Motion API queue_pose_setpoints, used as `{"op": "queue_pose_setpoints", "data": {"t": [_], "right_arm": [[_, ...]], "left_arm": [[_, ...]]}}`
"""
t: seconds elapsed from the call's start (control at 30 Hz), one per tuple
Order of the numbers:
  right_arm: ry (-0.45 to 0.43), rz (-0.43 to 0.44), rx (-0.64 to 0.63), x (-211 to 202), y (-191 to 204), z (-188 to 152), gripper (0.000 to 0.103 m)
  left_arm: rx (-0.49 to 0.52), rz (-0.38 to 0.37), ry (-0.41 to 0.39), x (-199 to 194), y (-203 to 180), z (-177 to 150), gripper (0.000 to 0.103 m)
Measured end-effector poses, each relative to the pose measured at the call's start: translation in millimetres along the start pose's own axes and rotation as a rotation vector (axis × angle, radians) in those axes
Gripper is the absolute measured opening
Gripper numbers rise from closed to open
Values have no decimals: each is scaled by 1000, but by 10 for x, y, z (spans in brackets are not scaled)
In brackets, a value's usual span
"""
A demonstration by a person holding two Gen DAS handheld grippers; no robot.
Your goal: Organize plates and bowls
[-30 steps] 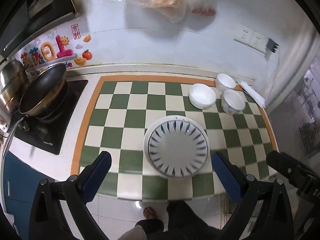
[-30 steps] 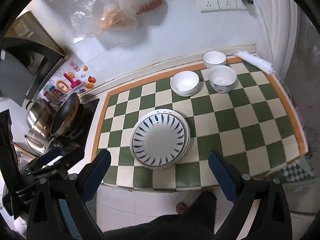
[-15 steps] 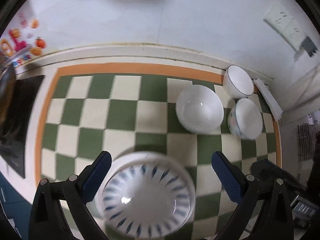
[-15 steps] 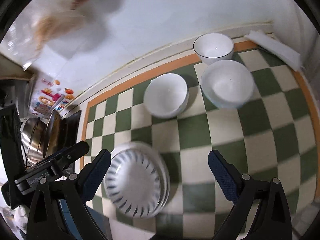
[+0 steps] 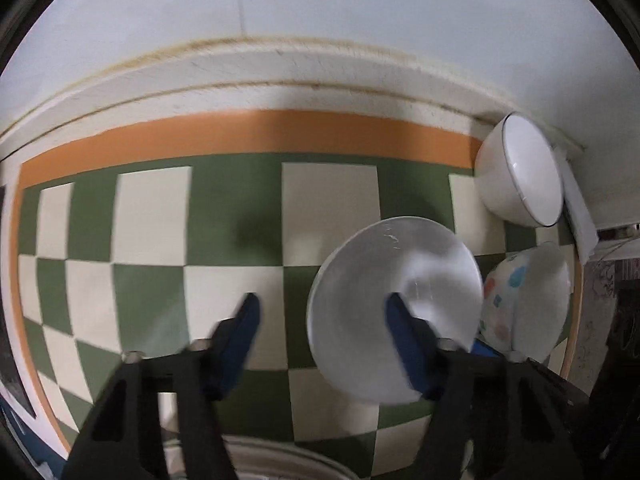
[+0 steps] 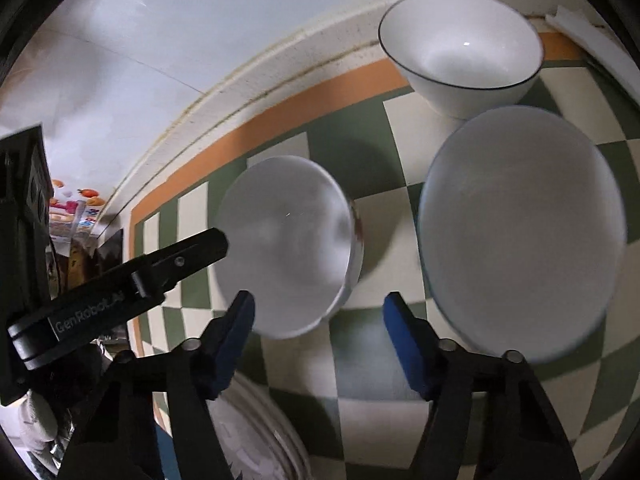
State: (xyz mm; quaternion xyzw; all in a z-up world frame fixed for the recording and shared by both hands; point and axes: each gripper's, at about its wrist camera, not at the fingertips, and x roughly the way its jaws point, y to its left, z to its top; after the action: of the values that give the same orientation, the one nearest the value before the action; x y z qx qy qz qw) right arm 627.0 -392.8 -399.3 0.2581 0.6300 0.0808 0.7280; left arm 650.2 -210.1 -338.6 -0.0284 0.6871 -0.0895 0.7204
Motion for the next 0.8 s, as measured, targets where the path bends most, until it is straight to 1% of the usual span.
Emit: {"op": "queue_pose_setpoints", "data": {"t": [0.03,0.07,0.1,0.17,0.2,0.23,0.3,0.4,0.5,0.63,0.8], "right_arm": [[-4,-5,-3,29,20,28,47],[2,-22,-8,65,50,54,44],[4,-38,-11,85,78,75,42],[12,-71,-6,137,108,126,34],[15,-86,-2,156,110,134,26],[13,-96,6,170,105,152,21],[6,-107,14,176,95,168,16],[5,-94,30,156,73,146,16],[-5,-91,13,48,105,44,16],[-25,-73,-13,-267,125,-178,16],[-52,-67,-29,-699,54,-547,16]], "left_arm": [[7,-6,21,60,-9,19,40],[11,-12,44,138,-12,39,29],[14,-11,53,176,-13,44,28],[26,-7,50,210,-18,40,28],[28,-8,46,204,-16,33,28],[28,-12,47,197,-13,26,28],[24,-30,50,166,-6,-8,28],[46,-22,38,63,-36,-101,28],[59,-25,9,-107,-90,-235,28],[82,-56,-8,-382,-210,-495,28],[154,-80,-22,-665,-536,-936,28]]}}
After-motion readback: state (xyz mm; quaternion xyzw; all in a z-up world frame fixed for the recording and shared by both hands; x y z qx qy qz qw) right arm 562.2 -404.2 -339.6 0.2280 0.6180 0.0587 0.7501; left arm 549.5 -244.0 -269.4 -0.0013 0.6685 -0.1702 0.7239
